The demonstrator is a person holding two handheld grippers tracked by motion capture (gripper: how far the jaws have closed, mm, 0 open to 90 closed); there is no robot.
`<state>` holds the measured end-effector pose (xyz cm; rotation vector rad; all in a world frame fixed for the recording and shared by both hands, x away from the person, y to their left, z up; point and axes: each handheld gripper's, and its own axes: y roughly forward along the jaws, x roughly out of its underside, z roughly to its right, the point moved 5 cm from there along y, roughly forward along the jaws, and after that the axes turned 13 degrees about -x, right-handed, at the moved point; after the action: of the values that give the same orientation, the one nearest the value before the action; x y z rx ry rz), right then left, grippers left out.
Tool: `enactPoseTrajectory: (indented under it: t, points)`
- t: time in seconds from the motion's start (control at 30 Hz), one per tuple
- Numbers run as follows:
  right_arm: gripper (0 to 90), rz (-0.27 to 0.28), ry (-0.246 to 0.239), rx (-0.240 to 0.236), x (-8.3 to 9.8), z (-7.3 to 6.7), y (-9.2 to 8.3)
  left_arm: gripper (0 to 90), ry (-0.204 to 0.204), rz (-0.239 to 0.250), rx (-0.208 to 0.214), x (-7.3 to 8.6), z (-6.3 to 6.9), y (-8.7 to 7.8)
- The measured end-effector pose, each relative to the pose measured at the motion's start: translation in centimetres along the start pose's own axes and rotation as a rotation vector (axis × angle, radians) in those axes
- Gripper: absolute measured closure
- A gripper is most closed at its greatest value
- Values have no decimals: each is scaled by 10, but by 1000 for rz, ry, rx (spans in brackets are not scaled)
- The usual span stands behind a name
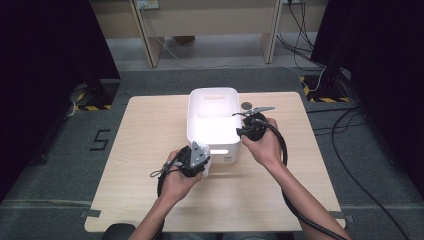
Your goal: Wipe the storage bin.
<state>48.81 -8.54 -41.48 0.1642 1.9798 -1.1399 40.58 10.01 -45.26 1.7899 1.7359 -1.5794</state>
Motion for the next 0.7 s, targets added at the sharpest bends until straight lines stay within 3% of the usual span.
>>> enactPoseTrajectory:
  t: [0.7]
  points:
    - [742,4,-1,-2,0,-1,1,742,32,-29,1,7,6,10]
